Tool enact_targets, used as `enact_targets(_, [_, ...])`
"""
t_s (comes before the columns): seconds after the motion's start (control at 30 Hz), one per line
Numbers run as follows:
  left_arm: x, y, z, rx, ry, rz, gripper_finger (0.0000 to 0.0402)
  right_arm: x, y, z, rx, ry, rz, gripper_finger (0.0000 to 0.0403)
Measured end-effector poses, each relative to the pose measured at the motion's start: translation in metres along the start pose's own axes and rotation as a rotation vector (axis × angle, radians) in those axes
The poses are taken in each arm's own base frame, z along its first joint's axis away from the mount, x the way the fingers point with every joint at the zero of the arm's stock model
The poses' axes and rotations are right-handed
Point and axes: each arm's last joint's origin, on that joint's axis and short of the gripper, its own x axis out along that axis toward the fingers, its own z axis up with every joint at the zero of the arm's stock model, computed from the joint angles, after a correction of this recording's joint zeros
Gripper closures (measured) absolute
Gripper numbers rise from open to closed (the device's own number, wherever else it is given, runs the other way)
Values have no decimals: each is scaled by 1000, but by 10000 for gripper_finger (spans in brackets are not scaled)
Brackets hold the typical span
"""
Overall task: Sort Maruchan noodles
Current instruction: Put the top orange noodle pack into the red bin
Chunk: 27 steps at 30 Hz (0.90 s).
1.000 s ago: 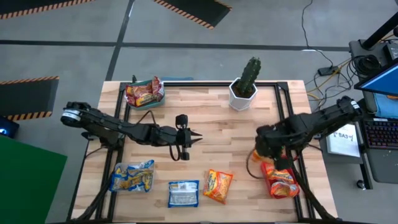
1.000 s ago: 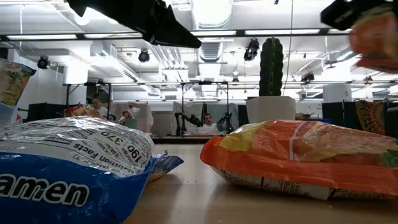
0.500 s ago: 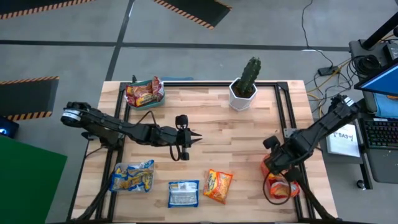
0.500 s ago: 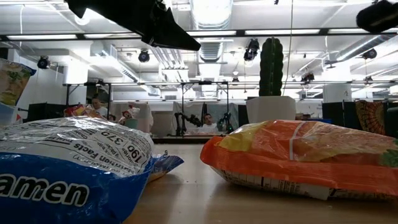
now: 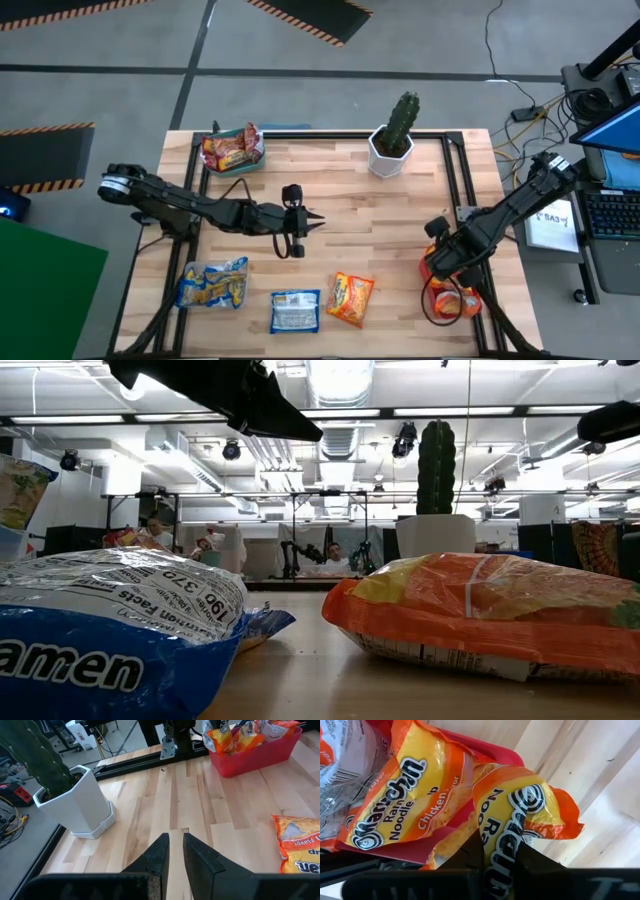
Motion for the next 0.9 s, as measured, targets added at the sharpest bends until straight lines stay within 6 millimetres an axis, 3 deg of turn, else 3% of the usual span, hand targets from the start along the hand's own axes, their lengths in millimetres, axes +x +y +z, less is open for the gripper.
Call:
enact_targets(0.2, [0,0,0,0,0,0,363,0,0,1,73,-10,-16,342])
enact_targets(0.43, [0,0,0,0,0,0,363,0,0,1,186,-17,-9,280])
enact_targets(0.6, [0,0,0,0,0,0,363,-15,2,6,193,-63,46,248])
enact_targets(0.77, [0,0,0,0,0,0,363,-36,3,10,261,-116,63,261])
enact_targets(0.9, [0,0,0,0,0,0,363,-33,3,9,286,-109,54,299])
